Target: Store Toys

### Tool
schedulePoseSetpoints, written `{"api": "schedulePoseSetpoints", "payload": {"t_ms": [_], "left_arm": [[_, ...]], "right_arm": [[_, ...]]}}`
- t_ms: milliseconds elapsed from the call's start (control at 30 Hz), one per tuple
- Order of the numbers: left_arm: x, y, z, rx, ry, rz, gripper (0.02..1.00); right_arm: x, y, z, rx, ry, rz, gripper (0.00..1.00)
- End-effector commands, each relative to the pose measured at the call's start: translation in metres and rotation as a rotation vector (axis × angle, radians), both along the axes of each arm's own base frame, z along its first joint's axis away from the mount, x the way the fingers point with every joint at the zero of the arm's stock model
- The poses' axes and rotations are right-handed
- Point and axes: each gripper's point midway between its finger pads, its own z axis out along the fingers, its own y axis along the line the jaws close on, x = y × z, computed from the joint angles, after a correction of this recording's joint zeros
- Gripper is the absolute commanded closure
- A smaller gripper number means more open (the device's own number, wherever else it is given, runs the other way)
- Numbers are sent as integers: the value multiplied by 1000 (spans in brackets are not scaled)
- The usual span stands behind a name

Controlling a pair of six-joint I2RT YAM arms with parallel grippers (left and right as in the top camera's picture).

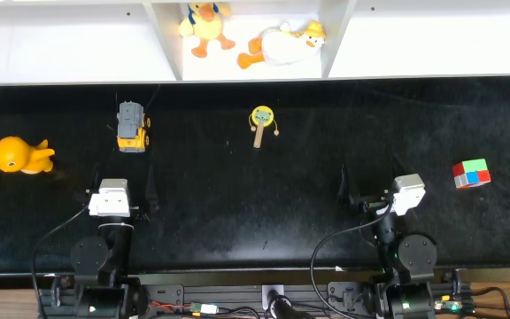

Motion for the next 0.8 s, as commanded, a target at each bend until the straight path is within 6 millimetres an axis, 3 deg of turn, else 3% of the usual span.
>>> {"api": "schedulePoseSetpoints", "payload": {"t_ms": [33,600,733,800], "left_arm": [[0,0,1,18,-7,-4,20],[-1,1,2,18,-10,3,20],[-3,-1,33,-34,-53,-7,20],[-5,7,64,-61,-52,44,20]], "right_arm": [[0,3,-4,4,3,13,5],[0,3,-4,4,3,12,5],[0,3,-4,4,3,13,5],[0,3,-4,4,3,13,5]]}}
